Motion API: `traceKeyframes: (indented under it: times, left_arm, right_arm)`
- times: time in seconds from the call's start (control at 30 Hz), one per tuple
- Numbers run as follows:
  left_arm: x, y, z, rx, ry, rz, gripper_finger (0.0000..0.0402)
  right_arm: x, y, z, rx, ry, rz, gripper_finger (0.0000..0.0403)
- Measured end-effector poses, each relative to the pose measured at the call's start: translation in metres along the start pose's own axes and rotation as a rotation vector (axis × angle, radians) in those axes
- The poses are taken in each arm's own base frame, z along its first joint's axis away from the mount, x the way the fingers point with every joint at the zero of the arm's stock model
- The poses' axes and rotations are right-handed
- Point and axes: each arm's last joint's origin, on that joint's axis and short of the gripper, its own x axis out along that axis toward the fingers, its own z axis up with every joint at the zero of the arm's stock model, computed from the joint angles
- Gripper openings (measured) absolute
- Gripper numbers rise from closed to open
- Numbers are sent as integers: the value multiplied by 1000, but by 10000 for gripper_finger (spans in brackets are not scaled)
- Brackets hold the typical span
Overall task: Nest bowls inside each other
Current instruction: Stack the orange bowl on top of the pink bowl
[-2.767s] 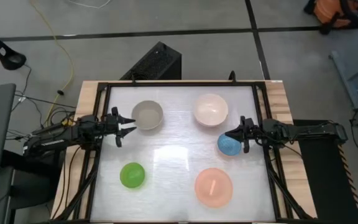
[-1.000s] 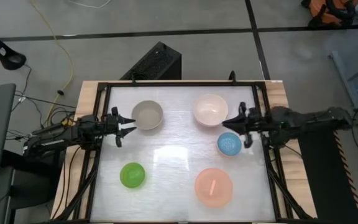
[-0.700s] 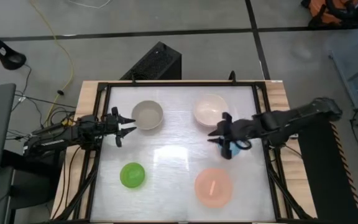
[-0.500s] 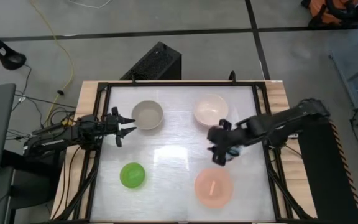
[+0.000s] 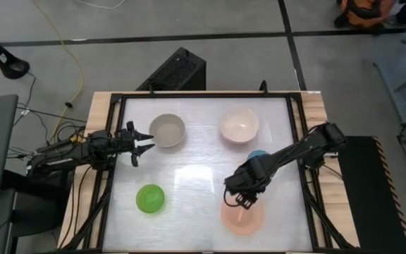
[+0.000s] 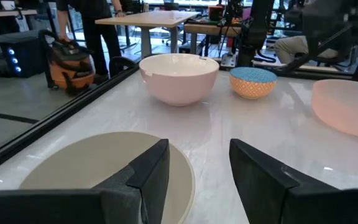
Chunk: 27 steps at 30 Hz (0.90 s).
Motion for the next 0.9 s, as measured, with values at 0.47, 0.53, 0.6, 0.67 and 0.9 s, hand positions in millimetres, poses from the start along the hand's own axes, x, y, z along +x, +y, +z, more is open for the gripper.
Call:
traceKeyframes:
  times: [0.47, 0.53, 0.6, 0.67, 0.9]
  left_arm:
    - [0, 0, 0, 0, 0, 0, 158]
    - [0, 0, 0, 0, 0, 0, 158]
    - [0, 0, 0, 0, 0, 0, 158]
    - [0, 0, 0, 0, 0, 0, 158]
    - [0, 0, 0, 0, 0, 0, 158]
  right_arm:
    - [23, 15, -23, 104, 48, 13, 265]
    - [32, 13, -22, 104, 50, 7, 265]
    - [42, 10, -21, 92, 54, -7, 265]
    - [50, 7, -22, 71, 46, -20, 265]
    - [77, 4, -27, 22, -26, 17, 265]
